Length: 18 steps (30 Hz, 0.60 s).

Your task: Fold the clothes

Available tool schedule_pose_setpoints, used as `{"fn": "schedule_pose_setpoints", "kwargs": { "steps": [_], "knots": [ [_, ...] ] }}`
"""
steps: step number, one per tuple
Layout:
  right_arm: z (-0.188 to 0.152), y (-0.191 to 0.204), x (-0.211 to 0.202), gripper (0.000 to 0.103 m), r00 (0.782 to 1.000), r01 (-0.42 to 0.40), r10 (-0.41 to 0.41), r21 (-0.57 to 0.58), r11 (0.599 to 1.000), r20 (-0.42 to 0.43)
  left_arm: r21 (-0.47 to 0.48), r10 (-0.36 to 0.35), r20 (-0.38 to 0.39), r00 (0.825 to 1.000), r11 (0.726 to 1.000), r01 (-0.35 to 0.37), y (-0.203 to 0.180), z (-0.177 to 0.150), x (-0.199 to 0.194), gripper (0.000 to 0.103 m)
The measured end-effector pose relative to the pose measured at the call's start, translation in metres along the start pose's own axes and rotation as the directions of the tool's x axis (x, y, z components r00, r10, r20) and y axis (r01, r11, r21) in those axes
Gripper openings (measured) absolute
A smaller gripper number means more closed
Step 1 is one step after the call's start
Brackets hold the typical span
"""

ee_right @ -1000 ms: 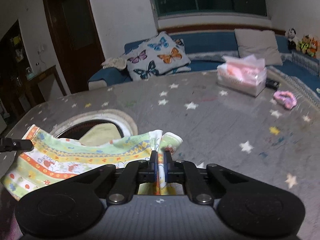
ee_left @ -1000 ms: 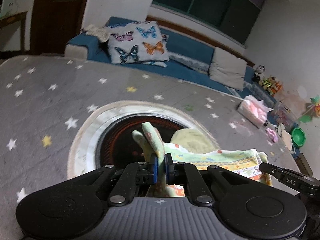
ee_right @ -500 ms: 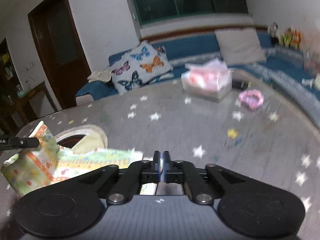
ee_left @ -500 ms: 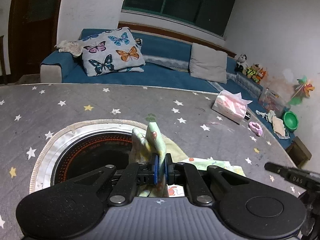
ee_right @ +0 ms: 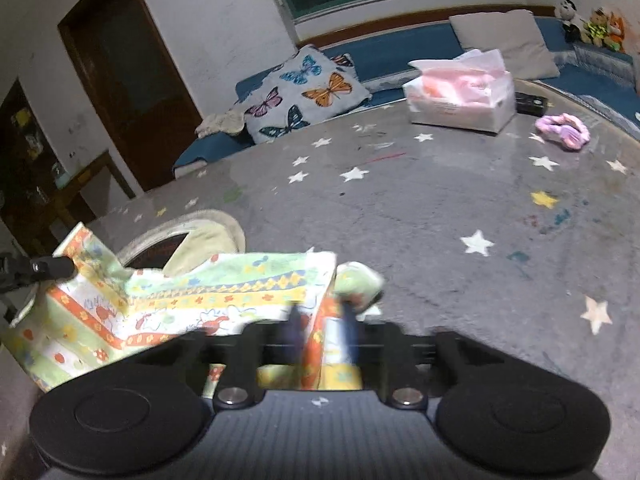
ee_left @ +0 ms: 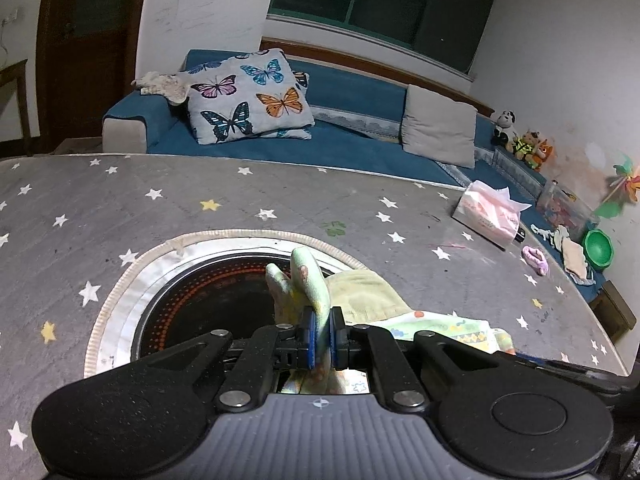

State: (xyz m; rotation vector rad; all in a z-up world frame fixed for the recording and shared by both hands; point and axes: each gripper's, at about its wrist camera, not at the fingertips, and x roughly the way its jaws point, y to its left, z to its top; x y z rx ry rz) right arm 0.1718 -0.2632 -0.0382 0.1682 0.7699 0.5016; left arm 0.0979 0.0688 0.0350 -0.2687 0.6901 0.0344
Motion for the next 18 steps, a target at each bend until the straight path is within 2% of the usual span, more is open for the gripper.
{"fn": "schedule_pose_setpoints", "kwargs": {
  "steps": [6,9,18],
  "knots": [
    [0.011,0.012,-0.030,0.006,0.996,0.020,-0.012,-0.083,0.996,0.089,0.018,-0.018,0.024,1.000,1.000,0.017,-0.013,0.009,-0.005,0.007],
    [0.021,0.010,-0.050,0.006,0.989,0.057,-0.041,-0.104,0.993,0.143,0.031,-0.042,0.031,0.999,0.999,0.041,-0.026,0.015,-0.002,0.006],
    [0.040,-0.033,-0.090,0.006,0.960,0.197,-0.180,-0.062,0.978,0.213,0.058,-0.122,0.000,0.993,0.991,0.122,-0.078,0.024,0.032,0.006]
  ]
}}
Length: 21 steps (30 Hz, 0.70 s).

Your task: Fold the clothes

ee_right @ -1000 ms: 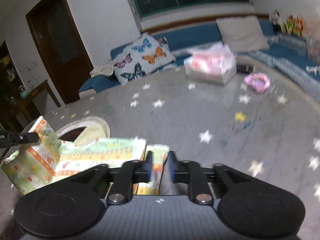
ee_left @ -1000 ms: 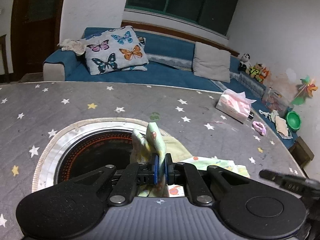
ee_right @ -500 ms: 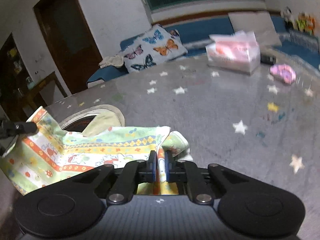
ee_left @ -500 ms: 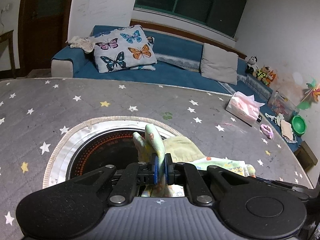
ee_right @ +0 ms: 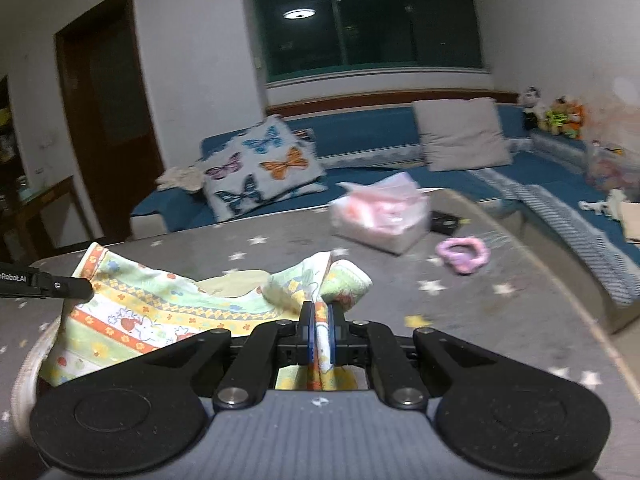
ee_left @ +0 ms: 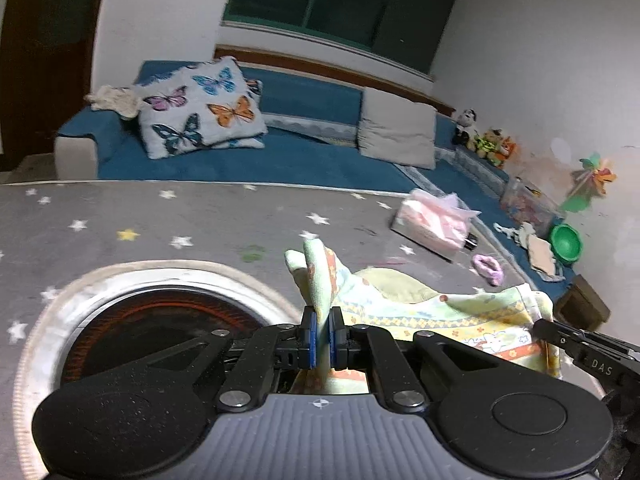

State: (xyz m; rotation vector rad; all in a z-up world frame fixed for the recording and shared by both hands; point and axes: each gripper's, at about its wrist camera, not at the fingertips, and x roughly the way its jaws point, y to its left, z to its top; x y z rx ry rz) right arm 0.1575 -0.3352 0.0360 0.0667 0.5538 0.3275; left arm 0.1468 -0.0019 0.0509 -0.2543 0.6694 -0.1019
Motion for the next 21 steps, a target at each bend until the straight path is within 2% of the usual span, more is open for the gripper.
{"fn": "schedule_pose_setpoints", "kwargs": {
  "steps": [7,10,11,14,17,19,21],
  "knots": [
    [-0.005,-0.042,0.001,0.006,0.994,0.104,-0.104,0.014,0.994,-0.025,0.059,-0.040,-0.044,0.998,0.997,0.043,-0.033,-0.003,0.024,0.006],
    [-0.013,-0.057,0.014,0.006,0.988,0.139,-0.137,0.030,0.990,-0.065,0.074,-0.031,-0.076,0.997,0.997,0.036,-0.038,-0.008,0.038,0.007],
    [-0.016,-0.061,0.019,0.006,0.986,0.151,-0.148,0.036,0.988,-0.078,0.081,-0.019,-0.082,0.996,0.996,0.025,-0.038,-0.009,0.041,0.010],
    [-0.025,-0.073,0.028,0.010,0.978,0.187,-0.180,0.061,0.980,-0.107,0.098,0.028,-0.083,0.996,0.995,-0.020,-0.034,-0.011,0.046,0.012],
    [-0.027,-0.080,0.030,0.010,0.978,0.187,-0.178,0.080,0.979,-0.112,0.108,0.065,-0.065,0.996,0.992,-0.058,-0.030,-0.009,0.045,0.032],
    [-0.027,-0.078,0.031,0.011,0.982,0.163,-0.154,0.072,0.984,-0.113,0.119,0.067,-0.052,0.996,0.991,-0.060,-0.031,-0.008,0.045,0.032],
    [-0.027,-0.072,0.035,0.016,0.985,0.133,-0.125,0.065,0.989,-0.117,0.126,0.046,-0.059,0.997,0.991,-0.038,-0.036,-0.007,0.049,0.032]
  ]
}}
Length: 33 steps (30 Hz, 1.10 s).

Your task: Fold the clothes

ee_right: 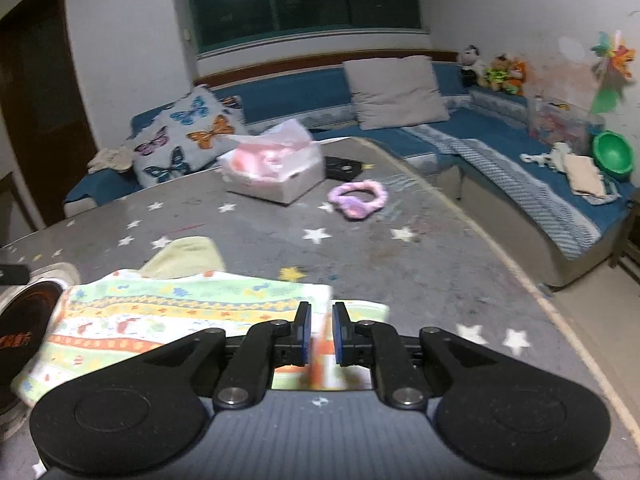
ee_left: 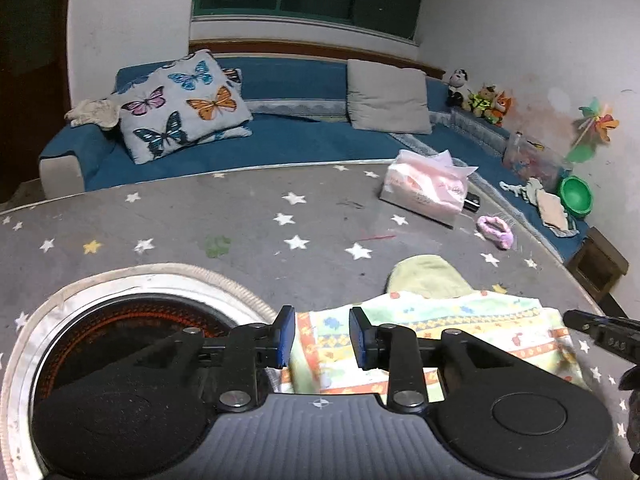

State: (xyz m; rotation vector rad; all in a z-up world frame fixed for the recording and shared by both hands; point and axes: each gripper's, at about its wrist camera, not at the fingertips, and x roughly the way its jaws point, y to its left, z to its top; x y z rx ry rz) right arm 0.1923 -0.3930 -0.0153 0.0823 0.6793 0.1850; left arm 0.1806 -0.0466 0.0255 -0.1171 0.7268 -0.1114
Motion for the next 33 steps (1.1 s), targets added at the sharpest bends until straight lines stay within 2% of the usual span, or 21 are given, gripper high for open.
{"fn": "schedule_pose_setpoints", "kwargs": {
  "steps": [2,3,12,19,22,26,30,33],
  "knots": [
    [0.000,0.007,0.004,0.039,1.000,-0.027,0.027,-0.009,1.000,-0.008,0.017,-0.022,-0.012,1.000,1.000,0.022,-0.007,0.000,0.007,0.031],
    [0.001,0.011,0.007,0.042,0.999,-0.038,0.038,-0.012,0.999,-0.012,0.026,-0.033,-0.020,0.999,0.999,0.034,-0.012,-0.001,0.011,0.032],
    [0.006,0.041,0.040,0.042,0.992,-0.116,0.113,-0.054,0.992,-0.046,0.067,-0.108,-0.066,0.992,0.991,0.112,-0.041,-0.001,0.056,0.031],
    [0.006,0.049,0.060,0.051,0.991,-0.126,0.121,-0.075,0.989,-0.063,0.067,-0.109,-0.121,0.987,0.991,0.118,-0.043,-0.008,0.089,0.031],
    [0.007,0.049,0.060,0.053,0.990,-0.128,0.123,-0.076,0.989,-0.065,0.068,-0.115,-0.116,0.987,0.990,0.123,-0.042,-0.009,0.086,0.032],
    [0.007,0.049,0.052,0.060,0.990,-0.127,0.122,-0.081,0.989,-0.069,0.072,-0.123,-0.106,0.987,0.989,0.131,-0.041,-0.012,0.079,0.033],
    [0.001,0.052,0.037,0.064,0.989,-0.139,0.133,-0.097,0.986,-0.070,0.109,-0.119,-0.090,0.989,0.986,0.129,-0.047,-0.022,0.062,0.040],
    [-0.007,0.054,0.023,0.067,0.988,-0.143,0.136,-0.111,0.983,-0.070,0.148,-0.115,-0.081,0.990,0.981,0.126,-0.054,-0.033,0.049,0.041]
  ]
}}
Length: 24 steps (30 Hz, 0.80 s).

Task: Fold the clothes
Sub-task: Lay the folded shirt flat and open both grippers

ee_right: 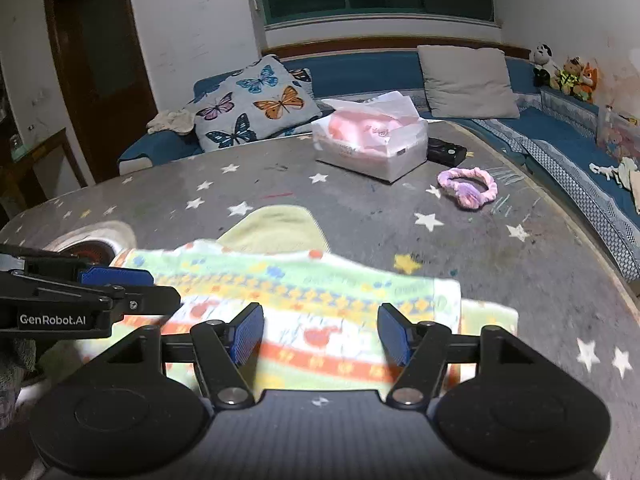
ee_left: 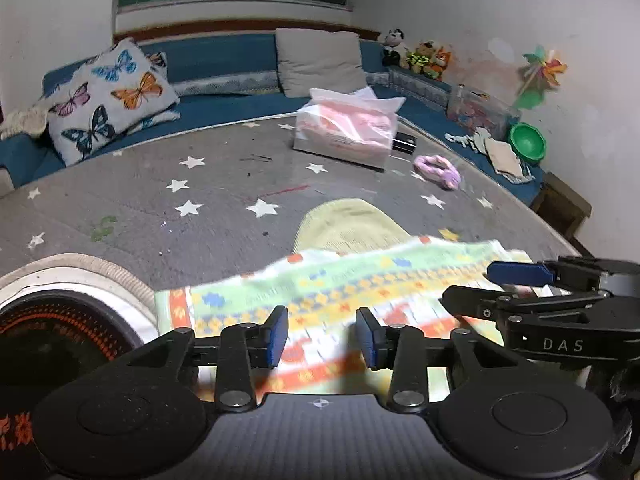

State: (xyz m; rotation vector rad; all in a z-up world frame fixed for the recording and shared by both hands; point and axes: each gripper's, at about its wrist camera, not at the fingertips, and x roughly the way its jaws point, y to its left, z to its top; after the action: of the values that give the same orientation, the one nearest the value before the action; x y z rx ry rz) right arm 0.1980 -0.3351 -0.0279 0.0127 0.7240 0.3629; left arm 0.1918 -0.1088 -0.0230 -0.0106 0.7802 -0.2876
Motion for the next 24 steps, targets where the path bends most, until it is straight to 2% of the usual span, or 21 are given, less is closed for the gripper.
{"fn": "schedule_pose_setpoints", "kwargs": {
  "steps": [11,16,18,24],
  "knots": [
    [-0.041,0.020,-0.036,0.076,1.000,0.013,-0.014,-0.029,0.999,-0.007,0.062,0.018,0.007,1.000,0.998,-0.018,-0.020,-0.037,-0.026,0.051],
    [-0.056,0.026,-0.047,0.081,1.000,0.028,-0.028,-0.030,0.999,-0.001,0.062,0.035,0.000,0.999,0.997,-0.035,-0.022,-0.046,-0.033,0.063],
    [-0.059,0.026,-0.050,0.086,1.000,0.029,-0.029,-0.017,0.999,0.004,0.062,0.039,-0.002,0.999,0.997,-0.039,-0.022,-0.050,-0.037,0.070],
    [-0.068,0.034,-0.060,0.097,0.998,0.059,-0.059,-0.030,0.998,0.016,0.053,0.057,0.001,0.998,0.997,-0.057,-0.022,-0.057,-0.049,0.084]
  ]
}}
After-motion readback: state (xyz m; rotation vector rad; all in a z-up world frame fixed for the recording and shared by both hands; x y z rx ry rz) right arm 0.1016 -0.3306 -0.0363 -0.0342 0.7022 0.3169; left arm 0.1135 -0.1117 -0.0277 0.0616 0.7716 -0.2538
